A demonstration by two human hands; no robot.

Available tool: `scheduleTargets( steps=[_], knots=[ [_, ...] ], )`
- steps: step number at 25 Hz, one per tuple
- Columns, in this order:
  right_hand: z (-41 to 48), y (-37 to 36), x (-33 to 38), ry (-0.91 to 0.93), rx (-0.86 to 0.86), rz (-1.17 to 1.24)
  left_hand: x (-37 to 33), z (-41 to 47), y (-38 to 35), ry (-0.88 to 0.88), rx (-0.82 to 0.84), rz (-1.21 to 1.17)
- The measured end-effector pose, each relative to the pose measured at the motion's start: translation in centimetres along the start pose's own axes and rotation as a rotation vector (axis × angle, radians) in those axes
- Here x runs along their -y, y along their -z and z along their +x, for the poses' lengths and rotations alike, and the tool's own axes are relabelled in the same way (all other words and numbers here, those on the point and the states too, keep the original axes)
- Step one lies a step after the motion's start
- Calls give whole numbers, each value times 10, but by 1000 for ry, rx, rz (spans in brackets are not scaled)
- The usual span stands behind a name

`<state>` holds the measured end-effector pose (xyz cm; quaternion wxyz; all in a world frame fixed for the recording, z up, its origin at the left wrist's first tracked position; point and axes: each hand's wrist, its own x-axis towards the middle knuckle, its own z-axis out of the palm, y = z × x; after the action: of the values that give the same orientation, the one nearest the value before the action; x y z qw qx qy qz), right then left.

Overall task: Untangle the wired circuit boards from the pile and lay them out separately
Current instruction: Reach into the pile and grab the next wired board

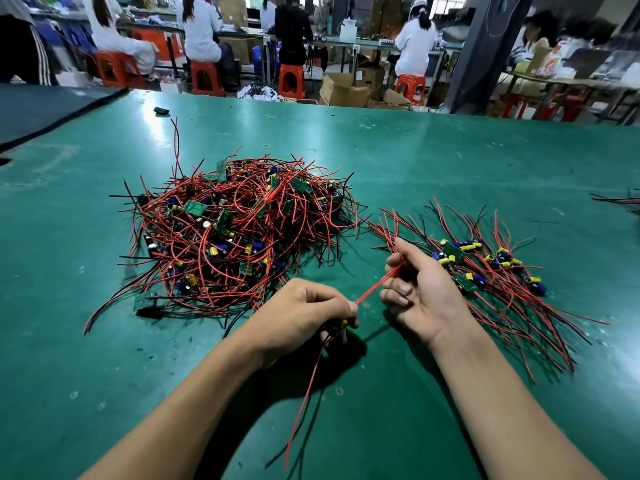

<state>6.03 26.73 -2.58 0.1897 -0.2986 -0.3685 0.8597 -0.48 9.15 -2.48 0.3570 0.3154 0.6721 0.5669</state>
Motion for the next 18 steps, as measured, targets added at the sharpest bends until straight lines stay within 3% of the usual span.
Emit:
scheduleTargets(
  steps=[2, 4, 9, 15, 18],
  knots=[
    [1, 3, 2, -35, 46, 4, 2, 2, -1, -13, -95, -121],
    [-1, 5, 2, -37, 143, -168, 4, 6, -2, -6, -197, -238],
    [-16, 0, -22, -67, 574, -618, 4, 8, 2, -16, -261, -384],
    [-20, -7, -29, 32, 575, -518, -1, 6, 8, -24, -254, -410],
    [-22, -10, -26, 94, 587, -385, -7, 6, 8, 38, -179, -605]
  ],
)
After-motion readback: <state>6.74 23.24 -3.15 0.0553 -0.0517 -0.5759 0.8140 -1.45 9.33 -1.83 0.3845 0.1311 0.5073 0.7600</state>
